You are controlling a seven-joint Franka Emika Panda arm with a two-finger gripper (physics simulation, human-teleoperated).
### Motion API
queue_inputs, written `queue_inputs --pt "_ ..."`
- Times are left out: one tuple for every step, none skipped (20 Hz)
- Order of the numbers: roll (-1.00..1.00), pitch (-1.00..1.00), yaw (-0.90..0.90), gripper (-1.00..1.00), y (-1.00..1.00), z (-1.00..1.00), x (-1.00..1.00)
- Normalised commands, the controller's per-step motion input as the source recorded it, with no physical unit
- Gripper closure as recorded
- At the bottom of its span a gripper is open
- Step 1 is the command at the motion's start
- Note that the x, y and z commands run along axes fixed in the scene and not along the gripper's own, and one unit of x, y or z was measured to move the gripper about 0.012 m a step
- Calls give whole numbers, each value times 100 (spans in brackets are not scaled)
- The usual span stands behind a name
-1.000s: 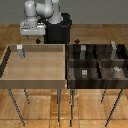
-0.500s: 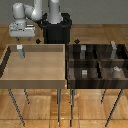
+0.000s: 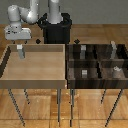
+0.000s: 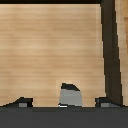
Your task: Place the milk carton into the appropriate compartment.
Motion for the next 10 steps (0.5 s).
queue_inputs --pt "0 0 0 -100 0 0 -100" --pt "0 0 0 -100 0 0 0" --pt "0 0 0 -100 0 0 0" --pt "0 0 0 -100 0 0 0" --pt "0 0 0 -100 0 -100 0" --pt "0 0 0 -100 0 0 0" --pt "0 0 0 -100 0 -100 0" --pt "0 0 0 -100 0 -100 0" --pt "0 0 0 -100 0 -100 0" --pt "0 0 0 -100 0 -100 0"
